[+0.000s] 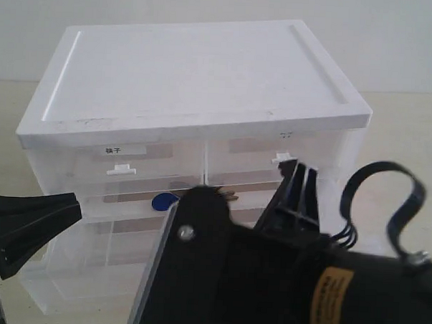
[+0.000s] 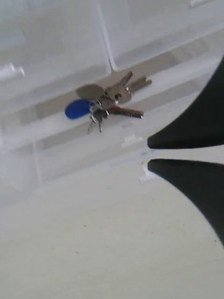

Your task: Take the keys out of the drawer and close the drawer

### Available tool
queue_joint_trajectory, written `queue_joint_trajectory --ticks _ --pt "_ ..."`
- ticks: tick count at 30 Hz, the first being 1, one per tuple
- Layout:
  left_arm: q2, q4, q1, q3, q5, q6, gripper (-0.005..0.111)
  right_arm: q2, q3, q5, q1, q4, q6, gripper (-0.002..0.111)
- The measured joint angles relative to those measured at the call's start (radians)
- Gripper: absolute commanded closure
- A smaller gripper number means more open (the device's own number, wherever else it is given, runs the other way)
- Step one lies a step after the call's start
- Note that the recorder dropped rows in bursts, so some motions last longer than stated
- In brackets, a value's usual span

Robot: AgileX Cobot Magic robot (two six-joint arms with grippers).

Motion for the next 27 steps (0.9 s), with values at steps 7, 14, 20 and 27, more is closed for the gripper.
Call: queue_joint_trajectory --ticks 7,14,20,27 --pt "0.0 0.009 0.0 0.0 0.0 -0.002 0.102 0.006 0.0 0.026 0.0 -0.104 0.046 0.036" --pt "0.0 0.021 0.0 0.0 0.0 -0.002 0.102 0.234 -0.076 0.128 0.0 -0.147 0.001 0.036" --pt "0.0 0.036 0.0 0.0 0.0 -0.004 0.102 0.37 -0.16 0.129 0.0 -0.148 -0.027 0.028" --pt "0.0 0.04 0.0 0.0 0.0 -0.009 0.102 0.388 -0.161 0.136 0.0 -0.247 -0.027 0.029"
